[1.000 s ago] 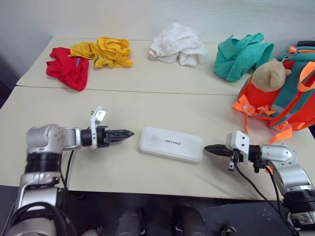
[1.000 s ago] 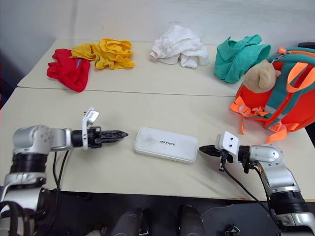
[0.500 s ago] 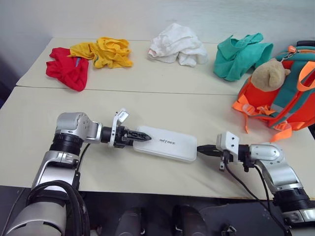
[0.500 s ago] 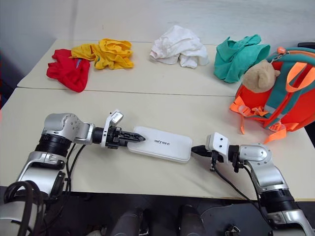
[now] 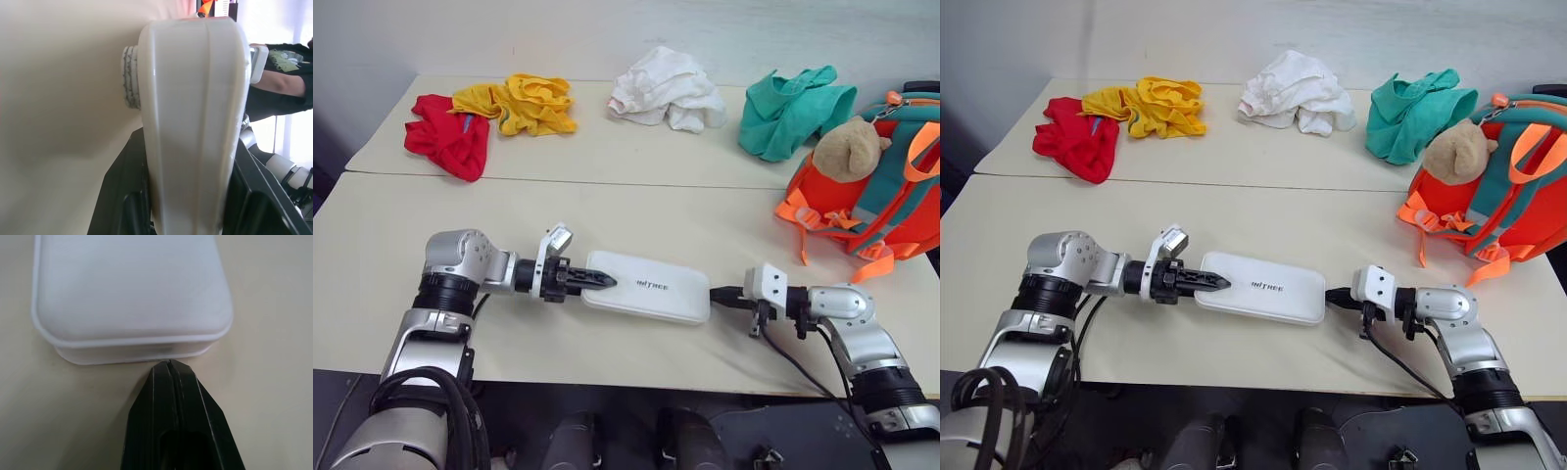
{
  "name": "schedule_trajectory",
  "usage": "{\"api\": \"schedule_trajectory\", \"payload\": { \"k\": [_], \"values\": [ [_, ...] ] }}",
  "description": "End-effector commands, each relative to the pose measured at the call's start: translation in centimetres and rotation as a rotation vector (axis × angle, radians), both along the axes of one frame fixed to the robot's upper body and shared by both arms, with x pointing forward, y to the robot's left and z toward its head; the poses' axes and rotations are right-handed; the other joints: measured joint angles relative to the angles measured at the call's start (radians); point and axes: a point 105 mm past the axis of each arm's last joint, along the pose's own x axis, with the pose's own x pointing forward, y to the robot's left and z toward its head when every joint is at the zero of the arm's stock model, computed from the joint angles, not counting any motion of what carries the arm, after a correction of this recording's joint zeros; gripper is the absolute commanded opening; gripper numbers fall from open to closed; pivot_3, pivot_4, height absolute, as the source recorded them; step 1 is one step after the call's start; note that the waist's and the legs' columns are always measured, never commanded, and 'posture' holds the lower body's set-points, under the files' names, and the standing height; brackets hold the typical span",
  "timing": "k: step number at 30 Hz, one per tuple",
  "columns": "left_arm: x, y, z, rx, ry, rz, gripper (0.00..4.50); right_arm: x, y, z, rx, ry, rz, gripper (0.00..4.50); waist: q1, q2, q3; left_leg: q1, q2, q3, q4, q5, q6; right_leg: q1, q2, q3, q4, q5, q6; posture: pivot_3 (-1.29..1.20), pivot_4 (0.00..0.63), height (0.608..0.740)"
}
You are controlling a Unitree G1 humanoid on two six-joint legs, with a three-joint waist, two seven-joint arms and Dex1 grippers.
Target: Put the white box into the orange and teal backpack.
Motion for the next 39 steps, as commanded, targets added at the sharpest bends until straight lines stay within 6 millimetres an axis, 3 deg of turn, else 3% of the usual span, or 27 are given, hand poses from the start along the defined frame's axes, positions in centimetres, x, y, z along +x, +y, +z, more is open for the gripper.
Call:
{"api": "schedule_trajectory", "payload": {
  "k": [1,3,6,13,17,23,28,34,37,39],
  "values": [
    [-0.6,0.6,2.5,-0.096,-0.110,-0.004,1.28,-0.8,-2.3,0.9,0.076,-0.006,-0.099,0.00,0.003,0.000,0.000,0.000,0.000,0.000,0.000,0.000,0.000,0.000,0.000,0.000,0.000,0.000,0.000,0.00,0.150,0.740],
    [-1.1,1.4,3.8,-0.137,-0.215,0.027,1.28,-1.9,-3.9,2.5,0.217,0.000,-0.197,0.00,0.006,0.000,0.000,-0.001,0.000,-0.002,0.000,0.000,0.000,0.000,-0.001,0.000,-0.001,0.000,0.000,0.00,0.150,0.740],
    [-1.5,3.3,6.0,-0.238,-0.471,0.125,1.28,-4.0,-6.7,4.3,0.347,-0.014,-0.358,0.57,0.005,0.000,0.000,-0.003,0.000,-0.004,0.000,0.000,0.000,0.000,-0.002,-0.001,-0.002,0.000,0.000,0.00,0.150,0.740],
    [-5.2,6.1,7.4,-0.268,-0.898,0.164,1.28,-7.9,-14.6,6.4,0.439,-0.152,-0.770,3.04,0.002,0.000,0.000,0.004,0.000,-0.001,-0.008,-0.002,-0.003,0.001,-0.003,0.003,-0.006,-0.001,-0.001,0.00,0.150,0.740],
    [-7.4,6.6,5.4,-0.155,-0.964,0.056,1.28,-8.4,-18.7,7.4,0.460,-0.258,-0.932,4.39,0.000,0.001,0.000,0.004,0.000,0.000,-0.010,-0.002,-0.003,0.000,-0.003,0.004,-0.006,-0.001,-0.002,0.00,0.150,0.740],
    [-7.6,6.9,3.4,-0.101,-0.968,0.059,1.28,-3.1,-19.4,9.5,0.470,-0.328,-0.889,4.45,-0.013,0.004,0.002,0.005,0.000,0.003,-0.010,-0.001,-0.002,-0.001,-0.004,0.005,-0.005,-0.001,-0.003,0.00,0.150,0.740],
    [-7.5,6.8,3.1,-0.095,-0.984,0.080,1.28,2.1,-17.1,11.2,0.511,-0.297,-0.761,4.45,-0.024,0.004,0.002,0.005,0.001,0.002,-0.010,0.000,-0.002,-0.002,-0.003,0.004,-0.003,-0.002,-0.005,0.00,0.150,0.740],
    [-8.4,7.3,3.2,-0.088,-0.976,0.132,1.28,5.5,-14.5,12.6,0.549,-0.271,-0.647,4.45,-0.026,0.005,0.002,0.003,0.001,0.002,-0.009,0.001,-0.001,-0.002,-0.003,0.003,-0.003,-0.002,-0.004,0.00,0.150,0.740],
    [-8.8,7.9,3.3,-0.077,-0.987,0.188,1.28,6.6,-13.2,12.9,0.564,-0.275,-0.600,3.85,-0.026,0.005,0.002,0.003,0.001,0.002,-0.009,0.001,-0.001,-0.002,-0.003,0.003,-0.003,-0.002,-0.004,0.00,0.150,0.740],
    [-8.7,8.4,3.6,-0.077,-0.992,0.243,1.28,7.1,-12.6,13.0,0.577,-0.276,-0.581,3.20,-0.026,0.005,0.002,0.003,0.001,0.002,-0.009,0.001,-0.001,-0.002,-0.003,0.003,-0.003,-0.002,-0.004,0.00,0.150,0.740]
  ]
}}
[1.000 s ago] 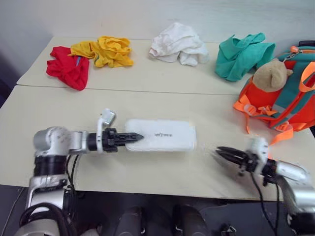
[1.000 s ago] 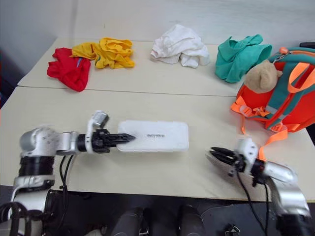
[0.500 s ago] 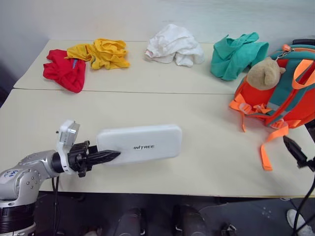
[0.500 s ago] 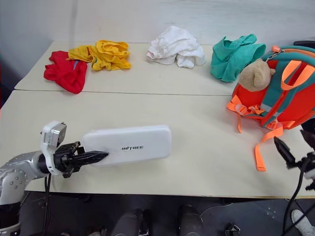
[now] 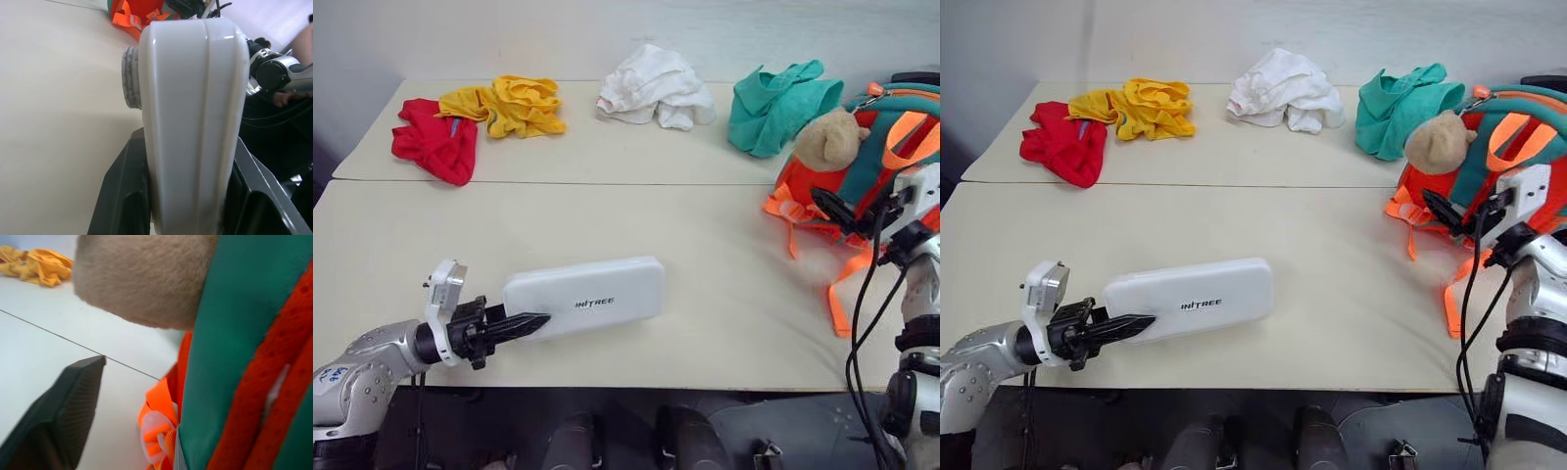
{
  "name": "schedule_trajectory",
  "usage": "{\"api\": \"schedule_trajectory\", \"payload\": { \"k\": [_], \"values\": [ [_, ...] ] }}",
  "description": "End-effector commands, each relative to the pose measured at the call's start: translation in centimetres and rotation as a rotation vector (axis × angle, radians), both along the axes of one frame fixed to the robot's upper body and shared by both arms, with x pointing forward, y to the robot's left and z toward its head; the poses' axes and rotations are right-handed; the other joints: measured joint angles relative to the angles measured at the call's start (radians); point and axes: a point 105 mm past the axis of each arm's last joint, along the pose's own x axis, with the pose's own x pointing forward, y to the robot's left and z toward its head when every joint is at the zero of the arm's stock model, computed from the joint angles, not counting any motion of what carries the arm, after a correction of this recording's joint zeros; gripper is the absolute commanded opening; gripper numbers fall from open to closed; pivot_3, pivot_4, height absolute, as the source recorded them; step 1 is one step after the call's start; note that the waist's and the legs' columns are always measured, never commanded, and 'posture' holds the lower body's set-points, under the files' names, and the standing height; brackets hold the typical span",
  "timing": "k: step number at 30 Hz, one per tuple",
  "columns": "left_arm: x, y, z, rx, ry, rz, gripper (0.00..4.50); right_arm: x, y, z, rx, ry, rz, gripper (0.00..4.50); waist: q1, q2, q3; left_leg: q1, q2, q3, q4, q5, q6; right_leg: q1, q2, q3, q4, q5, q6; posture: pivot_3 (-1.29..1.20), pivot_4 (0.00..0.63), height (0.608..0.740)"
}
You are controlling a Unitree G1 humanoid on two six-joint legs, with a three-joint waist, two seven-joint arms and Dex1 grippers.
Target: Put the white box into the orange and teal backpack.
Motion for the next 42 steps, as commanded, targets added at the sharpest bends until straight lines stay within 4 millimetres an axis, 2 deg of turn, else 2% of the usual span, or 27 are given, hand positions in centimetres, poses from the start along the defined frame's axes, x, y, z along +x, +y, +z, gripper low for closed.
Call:
{"api": "schedule_trajectory", "payload": {
  "k": [1,3,6,7,10,11,14,17,21,23,27,28,31,37,39,42],
  "values": [
    [-0.2,0.6,1.8,-0.053,-0.077,0.056,1.28,0.4,1.0,1.1,-0.007,-0.061,0.040,2.89,0.000,0.000,0.000,0.000,0.000,0.000,0.000,0.000,0.000,0.000,0.000,0.000,0.000,0.000,0.000,0.00,0.150,0.740],
    [0.0,1.3,2.0,-0.073,-0.081,0.109,1.28,0.7,2.3,1.3,-0.001,-0.079,0.098,2.19,0.000,0.000,0.000,0.000,0.000,0.000,0.000,0.000,0.000,0.000,0.000,0.000,0.000,0.000,0.000,0.00,0.150,0.740],
    [0.7,3.0,2.5,-0.133,-0.087,0.220,1.28,0.5,5.4,2.3,0.008,-0.125,0.236,1.27,-0.006,0.000,0.000,0.000,0.000,0.000,0.000,0.000,0.000,0.000,0.000,0.000,0.001,0.000,0.000,0.00,0.150,0.740],
    [0.9,3.6,2.6,-0.152,-0.089,0.257,1.28,0.2,6.7,2.6,0.011,-0.133,0.296,0.85,-0.008,0.000,0.000,0.000,0.001,0.000,0.000,0.000,-0.001,0.000,0.001,0.000,0.002,0.000,0.000,0.00,0.150,0.740],
    [1.4,5.3,2.9,-0.197,-0.090,0.357,1.28,-1.2,11.1,3.3,0.013,-0.142,0.486,0.11,-0.009,0.001,0.001,0.000,0.001,-0.001,-0.001,0.001,-0.001,0.000,0.001,0.000,0.003,0.000,0.000,0.00,0.150,0.740],
    [1.6,5.9,3.0,-0.207,-0.090,0.385,1.28,-1.9,12.6,3.6,0.021,-0.141,0.547,0.03,-0.009,0.001,0.001,0.000,0.002,-0.001,-0.001,0.000,-0.001,0.000,0.001,-0.001,0.003,0.000,0.000,0.00,0.150,0.740],
    [1.9,7.5,3.5,-0.238,-0.110,0.443,1.28,-5.9,17.7,4.4,0.043,-0.132,0.800,0.03,-0.001,0.001,0.001,-0.001,0.001,-0.001,-0.001,0.000,-0.001,0.000,0.001,-0.001,0.003,0.000,0.000,0.00,0.150,0.740],
    [1.8,8.2,3.8,-0.243,-0.111,0.458,1.28,-10.2,20.4,4.4,0.049,-0.048,0.990,0.03,-0.001,0.002,0.001,-0.003,0.002,-0.003,-0.002,0.000,-0.003,-0.002,0.001,-0.002,0.002,0.000,0.000,0.00,0.150,0.740],
    [1.7,9.0,3.8,-0.225,-0.118,0.476,1.28,-15.1,21.4,4.0,0.053,0.112,1.183,0.03,0.002,0.001,0.001,-0.003,0.001,-0.003,-0.003,-0.001,-0.002,-0.002,0.000,-0.002,0.001,0.000,0.000,0.00,0.150,0.740],
    [1.7,9.2,4.0,-0.229,-0.128,0.481,1.28,-15.9,21.2,3.9,0.057,0.160,1.204,0.03,0.003,0.000,0.001,-0.003,0.001,-0.004,-0.003,-0.002,-0.001,-0.002,0.000,-0.002,0.000,0.000,0.000,0.00,0.150,0.740],
    [1.2,9.0,4.8,-0.220,-0.173,0.456,1.28,-15.2,19.7,3.4,0.059,0.249,1.153,0.03,0.005,-0.001,0.001,-0.003,0.000,-0.004,-0.002,-0.004,-0.001,-0.001,-0.002,-0.002,-0.004,0.000,0.000,0.00,0.150,0.740],
    [1.0,8.8,5.2,-0.220,-0.184,0.447,1.28,-14.5,19.5,3.2,0.049,0.244,1.115,0.03,0.005,-0.001,0.001,-0.003,0.000,-0.004,-0.002,-0.004,-0.001,-0.001,-0.003,-0.002,-0.004,0.000,0.000,0.00,0.150,0.740],
    [0.2,7.6,7.1,-0.225,-0.248,0.401,1.28,-13.3,19.2,2.6,0.030,0.250,1.066,0.03,0.004,-0.002,0.001,-0.003,0.000,-0.004,-0.003,-0.004,-0.001,-0.002,-0.003,-0.002,-0.004,0.000,0.000,0.00,0.150,0.740],
    [-1.7,5.5,11.1,-0.243,-0.360,0.346,1.28,-12.9,19.6,1.4,0.021,0.275,1.063,0.03,0.004,-0.002,0.001,-0.003,0.000,-0.004,-0.003,-0.004,-0.001,-0.002,-0.003,-0.002,-0.004,0.000,0.000,0.00,0.150,0.740],
    [-2.3,4.7,11.7,-0.245,-0.367,0.316,1.28,-12.7,19.5,0.9,0.019,0.286,1.049,0.03,0.004,-0.002,0.001,-0.003,0.000,-0.004,-0.003,-0.004,-0.001,-0.002,-0.003,-0.002,-0.004,0.000,0.000,0.00,0.150,0.740],
    [-3.0,3.4,11.3,-0.210,-0.346,0.256,1.28,-12.4,19.5,0.3,0.023,0.300,1.036,0.03,0.004,-0.001,0.001,-0.003,0.000,-0.004,-0.003,-0.004,-0.001,-0.001,-0.002,-0.002,-0.004,0.000,0.000,0.00,0.150,0.740]
  ]
}}
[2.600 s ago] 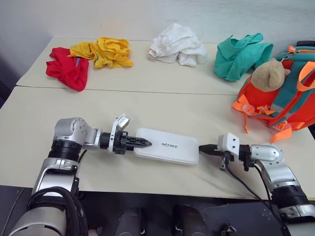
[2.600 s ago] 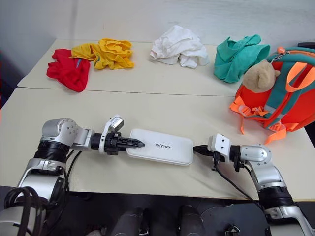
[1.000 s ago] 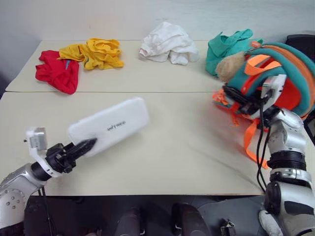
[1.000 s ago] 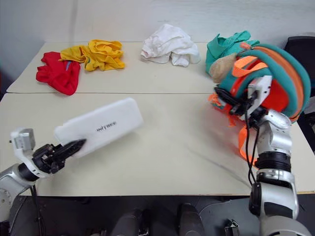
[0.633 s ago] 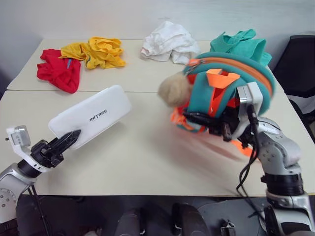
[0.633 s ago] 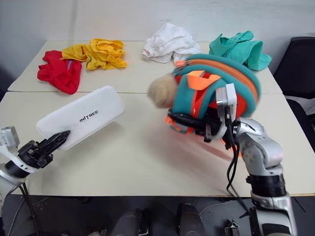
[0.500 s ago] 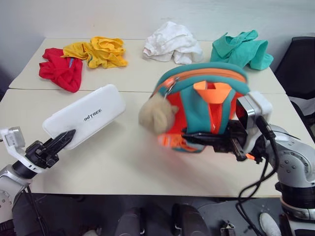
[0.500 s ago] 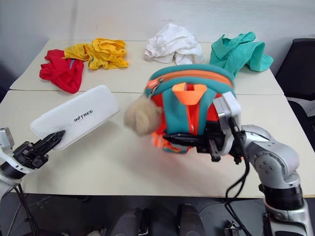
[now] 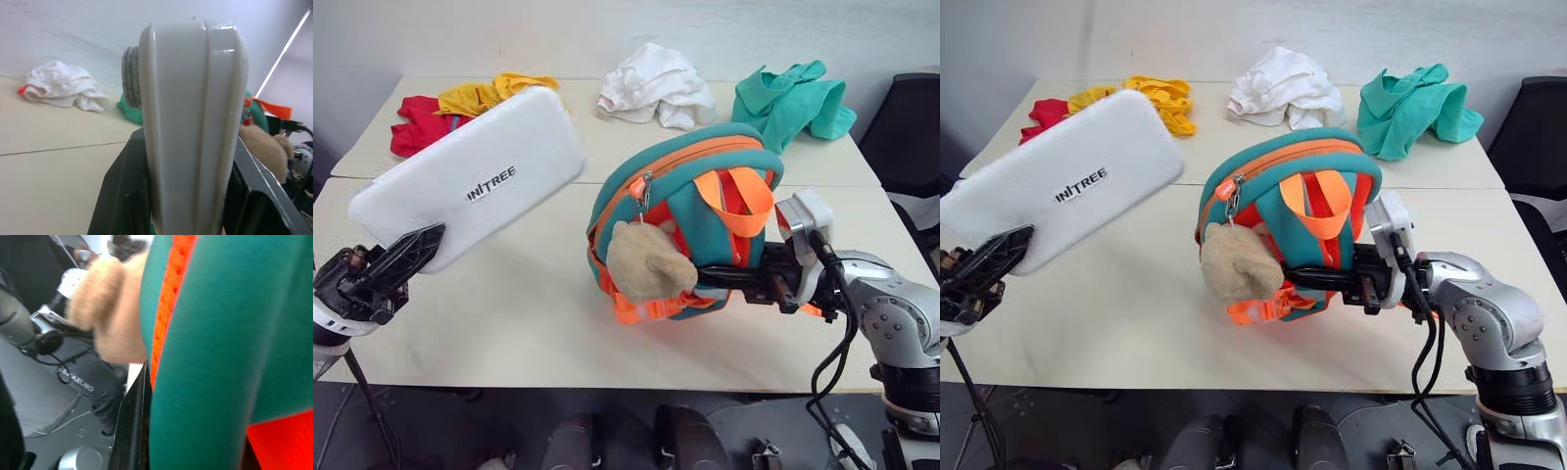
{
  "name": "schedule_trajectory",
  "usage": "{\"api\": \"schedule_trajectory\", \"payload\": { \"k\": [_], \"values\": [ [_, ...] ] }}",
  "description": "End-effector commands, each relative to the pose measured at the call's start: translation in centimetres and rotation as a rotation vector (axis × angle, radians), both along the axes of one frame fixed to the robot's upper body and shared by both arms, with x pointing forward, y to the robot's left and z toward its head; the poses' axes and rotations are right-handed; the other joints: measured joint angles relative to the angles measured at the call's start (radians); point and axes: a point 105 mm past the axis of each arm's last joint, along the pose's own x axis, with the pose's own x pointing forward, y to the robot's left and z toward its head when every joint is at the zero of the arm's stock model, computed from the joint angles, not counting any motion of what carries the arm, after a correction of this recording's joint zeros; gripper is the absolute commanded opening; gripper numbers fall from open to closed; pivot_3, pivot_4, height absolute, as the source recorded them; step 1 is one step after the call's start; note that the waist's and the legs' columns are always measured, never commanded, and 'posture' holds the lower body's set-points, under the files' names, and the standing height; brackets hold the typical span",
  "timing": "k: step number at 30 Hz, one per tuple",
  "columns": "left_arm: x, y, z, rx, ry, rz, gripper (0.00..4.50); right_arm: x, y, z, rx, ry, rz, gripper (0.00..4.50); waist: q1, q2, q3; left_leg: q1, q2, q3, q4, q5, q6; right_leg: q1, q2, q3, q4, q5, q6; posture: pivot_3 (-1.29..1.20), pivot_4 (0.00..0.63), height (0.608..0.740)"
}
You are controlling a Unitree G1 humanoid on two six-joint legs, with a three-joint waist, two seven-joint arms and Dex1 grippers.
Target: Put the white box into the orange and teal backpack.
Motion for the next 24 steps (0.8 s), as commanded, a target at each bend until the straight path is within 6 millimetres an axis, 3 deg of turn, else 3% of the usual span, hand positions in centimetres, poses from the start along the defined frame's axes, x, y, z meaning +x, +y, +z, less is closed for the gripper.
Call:
{"api": "schedule_trajectory", "payload": {
  "k": [1,12,16,24],
  "values": [
    [-1.3,-1.4,0.8,0.048,-0.035,-0.063,1.28,0.0,0.0,-0.1,0.004,-0.018,0.000,0.03,0.000,0.000,0.000,0.000,0.000,0.000,0.000,0.000,0.000,0.000,0.000,0.000,0.000,0.000,0.000,0.00,0.150,0.740],
    [-1.8,-2.3,-1.1,0.225,0.057,-0.173,1.28,0.8,0.3,-0.5,0.002,-0.020,-0.017,0.03,0.001,0.000,0.000,0.000,0.000,0.000,0.000,0.000,0.000,0.000,0.001,0.000,0.000,0.000,0.000,0.00,0.150,0.740],
    [-0.9,-2.1,-3.0,0.440,0.038,-0.181,1.28,1.0,0.5,-0.6,0.004,-0.022,-0.019,0.03,0.002,0.000,0.000,0.000,0.000,0.001,0.000,0.000,0.000,-0.001,0.001,0.000,0.000,0.000,0.000,0.00,0.150,0.740],
    [1.2,-2.6,-4.2,0.699,-0.087,-0.247,1.28,1.7,0.5,-0.4,0.005,-0.033,-0.025,0.03,0.003,0.001,0.001,0.000,0.000,0.001,-0.001,0.000,-0.001,-0.002,0.001,0.000,-0.001,0.000,0.000,0.00,0.150,0.740]
  ]
}}
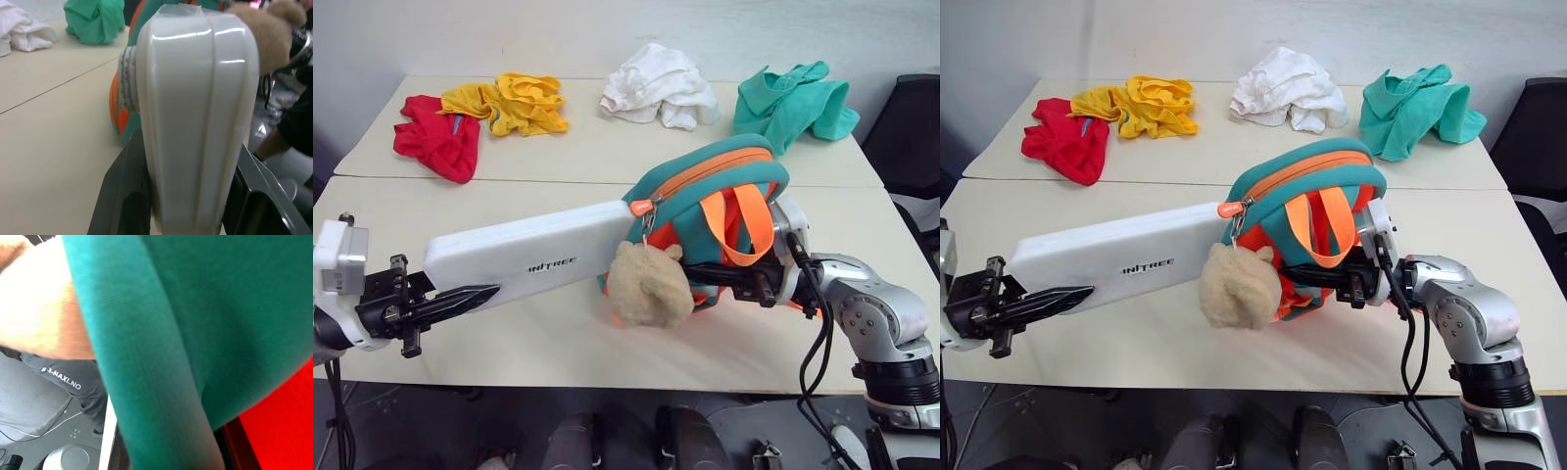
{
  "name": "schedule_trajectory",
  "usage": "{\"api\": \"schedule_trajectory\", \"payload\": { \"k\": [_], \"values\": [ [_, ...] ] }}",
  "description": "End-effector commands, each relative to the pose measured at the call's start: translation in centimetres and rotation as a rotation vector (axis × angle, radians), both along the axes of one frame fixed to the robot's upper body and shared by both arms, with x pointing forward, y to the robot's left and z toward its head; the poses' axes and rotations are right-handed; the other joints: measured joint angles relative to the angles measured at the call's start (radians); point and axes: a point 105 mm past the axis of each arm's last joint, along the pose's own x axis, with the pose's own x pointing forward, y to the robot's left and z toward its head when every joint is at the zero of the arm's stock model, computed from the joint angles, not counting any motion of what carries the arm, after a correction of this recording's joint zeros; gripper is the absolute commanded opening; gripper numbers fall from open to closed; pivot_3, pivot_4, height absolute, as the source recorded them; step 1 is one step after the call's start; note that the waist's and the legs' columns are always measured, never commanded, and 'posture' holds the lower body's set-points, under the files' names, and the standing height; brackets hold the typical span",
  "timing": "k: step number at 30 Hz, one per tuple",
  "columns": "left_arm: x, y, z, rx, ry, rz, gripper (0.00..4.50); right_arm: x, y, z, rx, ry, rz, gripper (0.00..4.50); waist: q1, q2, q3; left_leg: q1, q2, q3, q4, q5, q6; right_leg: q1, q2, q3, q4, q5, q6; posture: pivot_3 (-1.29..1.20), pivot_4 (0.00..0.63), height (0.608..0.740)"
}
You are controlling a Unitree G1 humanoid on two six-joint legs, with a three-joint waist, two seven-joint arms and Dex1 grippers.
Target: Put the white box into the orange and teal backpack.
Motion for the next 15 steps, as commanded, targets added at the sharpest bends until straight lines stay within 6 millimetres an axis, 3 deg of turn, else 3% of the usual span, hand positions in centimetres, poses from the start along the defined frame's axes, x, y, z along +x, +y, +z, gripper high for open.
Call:
{"api": "schedule_trajectory", "payload": {
  "k": [1,5,7,9,15],
  "values": [
    [1.1,-1.3,-0.6,0.104,-0.034,-0.062,1.28,0.0,0.2,1.0,0.018,-0.053,0.015,0.03,0.003,0.000,0.000,0.000,0.000,0.000,0.000,0.000,0.000,0.000,0.000,0.000,0.000,0.000,0.000,0.00,0.150,0.740],
    [3.1,-4.8,1.4,0.082,-0.086,-0.131,1.28,-0.1,0.4,0.9,0.017,-0.055,0.022,0.03,0.015,0.000,0.000,-0.001,0.000,-0.001,0.000,0.000,0.000,0.000,0.000,0.000,0.000,0.000,0.000,0.00,0.150,0.740],
    [4.1,-7.2,2.4,0.155,-0.126,-0.189,1.28,-0.6,0.7,0.8,-0.017,-0.078,0.054,0.03,0.028,0.000,0.000,-0.001,0.000,-0.001,0.000,0.001,0.001,0.000,0.000,-0.001,0.001,0.000,0.001,0.00,0.150,0.740],
    [5.9,-9.0,2.6,0.279,-0.094,-0.180,1.28,-1.0,1.1,1.1,-0.011,-0.084,0.076,0.03,0.026,0.000,0.001,-0.002,-0.001,0.000,0.001,0.001,0.001,0.000,0.002,-0.002,0.003,0.001,0.002,0.00,0.150,0.740],
    [9.2,-14.1,2.6,0.263,-0.014,-0.212,1.28,-0.9,1.5,1.0,-0.001,-0.086,0.071,0.03,0.018,0.000,0.001,-0.001,-0.002,0.007,0.002,0.003,0.004,-0.001,0.010,-0.003,0.004,0.002,0.005,0.00,0.150,0.740]
  ]
}}
